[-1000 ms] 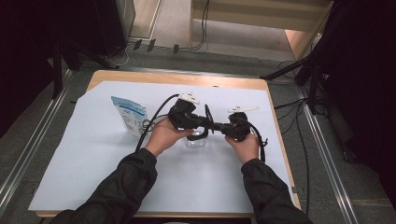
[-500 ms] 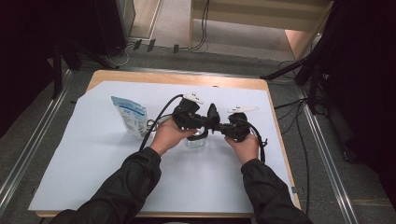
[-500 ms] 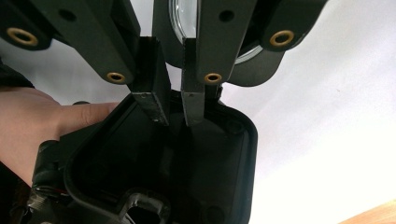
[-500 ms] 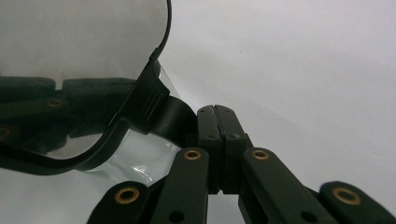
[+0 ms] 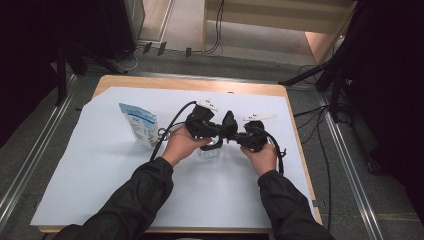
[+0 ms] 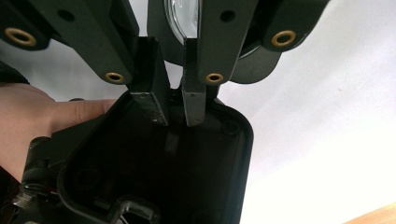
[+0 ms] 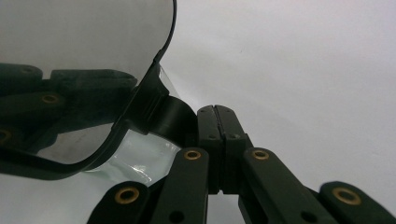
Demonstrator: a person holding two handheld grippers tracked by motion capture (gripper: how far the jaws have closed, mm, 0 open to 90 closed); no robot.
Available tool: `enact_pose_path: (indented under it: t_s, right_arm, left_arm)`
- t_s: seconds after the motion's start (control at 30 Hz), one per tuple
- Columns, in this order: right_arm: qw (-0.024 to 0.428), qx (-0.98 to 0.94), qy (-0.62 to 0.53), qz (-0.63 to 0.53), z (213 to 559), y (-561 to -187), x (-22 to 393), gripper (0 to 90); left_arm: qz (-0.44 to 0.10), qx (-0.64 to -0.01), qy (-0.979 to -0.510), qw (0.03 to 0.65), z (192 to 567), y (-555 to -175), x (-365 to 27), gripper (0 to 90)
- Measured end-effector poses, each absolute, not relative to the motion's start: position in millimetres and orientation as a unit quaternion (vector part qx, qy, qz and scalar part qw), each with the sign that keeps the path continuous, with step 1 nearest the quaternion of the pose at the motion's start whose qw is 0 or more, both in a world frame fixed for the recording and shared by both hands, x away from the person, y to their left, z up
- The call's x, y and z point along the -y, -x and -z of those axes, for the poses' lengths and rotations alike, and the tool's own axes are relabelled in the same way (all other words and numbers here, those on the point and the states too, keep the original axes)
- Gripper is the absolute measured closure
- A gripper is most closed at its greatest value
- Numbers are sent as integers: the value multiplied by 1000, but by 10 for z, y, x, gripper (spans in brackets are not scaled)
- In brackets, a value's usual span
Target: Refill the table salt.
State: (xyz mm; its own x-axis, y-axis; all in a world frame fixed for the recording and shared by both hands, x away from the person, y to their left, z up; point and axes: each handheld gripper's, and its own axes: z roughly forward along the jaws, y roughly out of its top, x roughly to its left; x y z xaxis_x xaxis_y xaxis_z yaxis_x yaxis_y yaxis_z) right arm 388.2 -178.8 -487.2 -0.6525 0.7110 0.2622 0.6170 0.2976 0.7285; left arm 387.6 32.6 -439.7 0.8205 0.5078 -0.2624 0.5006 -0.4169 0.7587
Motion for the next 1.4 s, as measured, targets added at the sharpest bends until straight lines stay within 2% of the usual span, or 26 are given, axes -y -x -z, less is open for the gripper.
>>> enact_pose_path:
  t_s: [0.37,0.63,0.87,0.97,1.3,1.4]
  right_arm:
    - [57,-805,-413,-423,4868,-3877,1783,900]
    - [52,-805,-409,-427,4857,-3885,1812,891]
    - [58,-808,-404,-426,4789,-3828,1867,841]
    - [59,-811,-399,-424,4764,-3770,1905,775]
    - [50,-810,-390,-435,4725,-3579,1965,673]
    - [51,-808,-391,-437,4739,-3539,1980,658]
  left_arm:
    - [1,-302,-842,447,4403,-3880,-323,815]
    - [15,-296,-846,443,4359,-3849,-362,767]
    - [30,-292,-846,445,4269,-3794,-437,678]
    - [24,-287,-855,431,4252,-3761,-468,623]
    - [37,-290,-858,423,4263,-3655,-625,473]
    - [35,-286,-862,418,4264,-3625,-649,457]
